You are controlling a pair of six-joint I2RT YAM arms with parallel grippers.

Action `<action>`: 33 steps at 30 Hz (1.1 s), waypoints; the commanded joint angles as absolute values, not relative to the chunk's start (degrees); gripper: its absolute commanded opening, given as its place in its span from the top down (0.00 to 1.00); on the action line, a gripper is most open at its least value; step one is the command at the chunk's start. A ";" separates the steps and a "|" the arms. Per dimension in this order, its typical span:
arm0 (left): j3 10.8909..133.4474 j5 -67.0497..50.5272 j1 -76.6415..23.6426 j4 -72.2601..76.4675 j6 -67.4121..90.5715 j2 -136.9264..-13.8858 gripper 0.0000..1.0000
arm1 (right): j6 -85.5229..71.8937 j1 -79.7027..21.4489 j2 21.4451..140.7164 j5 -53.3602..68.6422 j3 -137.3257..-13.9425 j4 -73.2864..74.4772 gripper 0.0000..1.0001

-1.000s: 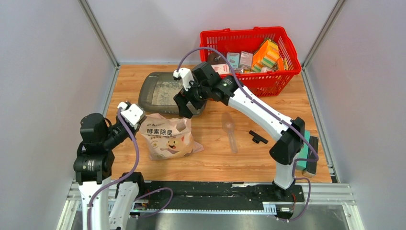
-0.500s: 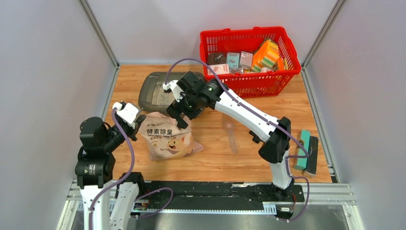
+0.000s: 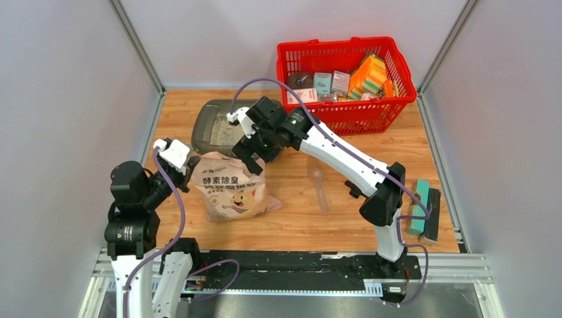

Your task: Fill the litter box with clean litter

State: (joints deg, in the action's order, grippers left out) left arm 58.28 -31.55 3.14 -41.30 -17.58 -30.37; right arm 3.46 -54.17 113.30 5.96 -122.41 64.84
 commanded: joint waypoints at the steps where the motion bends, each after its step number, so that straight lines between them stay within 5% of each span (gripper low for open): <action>1: 59.15 -29.27 3.16 -35.25 -15.03 -28.92 1.00 | 3.78 -56.16 111.36 1.94 -121.39 66.62 0.01; 8: 57.22 -28.91 3.16 -32.18 -10.73 -26.46 1.00 | 2.90 -57.30 111.09 -1.41 -120.15 67.50 0.28; 10: 55.99 -29.62 3.08 -31.38 -9.32 -25.41 1.00 | 3.16 -57.65 110.83 -1.75 -119.97 67.76 0.51; 14: 55.11 -29.97 3.16 -31.29 -8.09 -24.52 1.00 | 4.65 -58.01 109.69 -2.99 -119.27 67.94 0.72; 17: 54.67 -30.76 3.16 -29.98 -7.56 -24.52 1.00 | 5.97 -58.09 108.73 -4.92 -118.04 67.50 0.99; 33: 59.50 -38.66 2.99 -6.59 -0.36 -38.14 1.00 | 10.02 -52.30 112.77 -14.59 -129.56 60.47 1.00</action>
